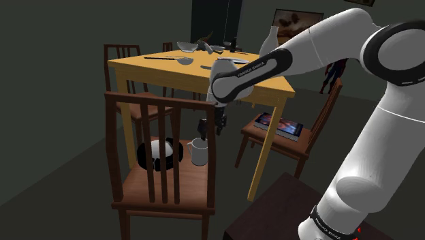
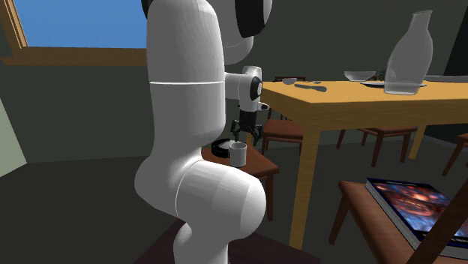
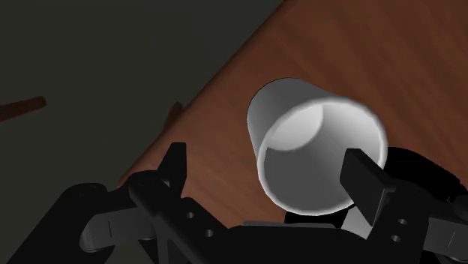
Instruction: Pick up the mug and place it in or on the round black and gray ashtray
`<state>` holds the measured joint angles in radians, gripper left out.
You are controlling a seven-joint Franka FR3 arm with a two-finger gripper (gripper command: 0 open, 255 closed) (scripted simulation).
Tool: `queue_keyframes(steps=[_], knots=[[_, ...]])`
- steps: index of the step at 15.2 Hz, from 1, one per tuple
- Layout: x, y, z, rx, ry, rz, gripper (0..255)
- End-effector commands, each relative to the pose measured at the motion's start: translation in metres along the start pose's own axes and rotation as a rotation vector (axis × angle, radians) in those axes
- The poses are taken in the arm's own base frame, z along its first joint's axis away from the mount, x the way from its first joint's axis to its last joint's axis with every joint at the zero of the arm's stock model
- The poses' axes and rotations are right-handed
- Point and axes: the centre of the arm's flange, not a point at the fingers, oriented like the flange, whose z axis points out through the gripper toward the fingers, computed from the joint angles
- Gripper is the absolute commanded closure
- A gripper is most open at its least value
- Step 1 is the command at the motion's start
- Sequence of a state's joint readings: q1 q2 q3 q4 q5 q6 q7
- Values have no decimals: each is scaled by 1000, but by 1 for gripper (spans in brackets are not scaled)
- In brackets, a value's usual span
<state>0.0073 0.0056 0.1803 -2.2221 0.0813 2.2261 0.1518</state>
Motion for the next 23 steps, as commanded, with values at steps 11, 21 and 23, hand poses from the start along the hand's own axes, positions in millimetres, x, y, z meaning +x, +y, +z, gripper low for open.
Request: queue_keyframes(steps=[11,21,23], knots=[[13,-3,55,-1,6,6,0],[13,-3,55,-1,6,6,255],[13,-3,55,-1,6,6,255]])
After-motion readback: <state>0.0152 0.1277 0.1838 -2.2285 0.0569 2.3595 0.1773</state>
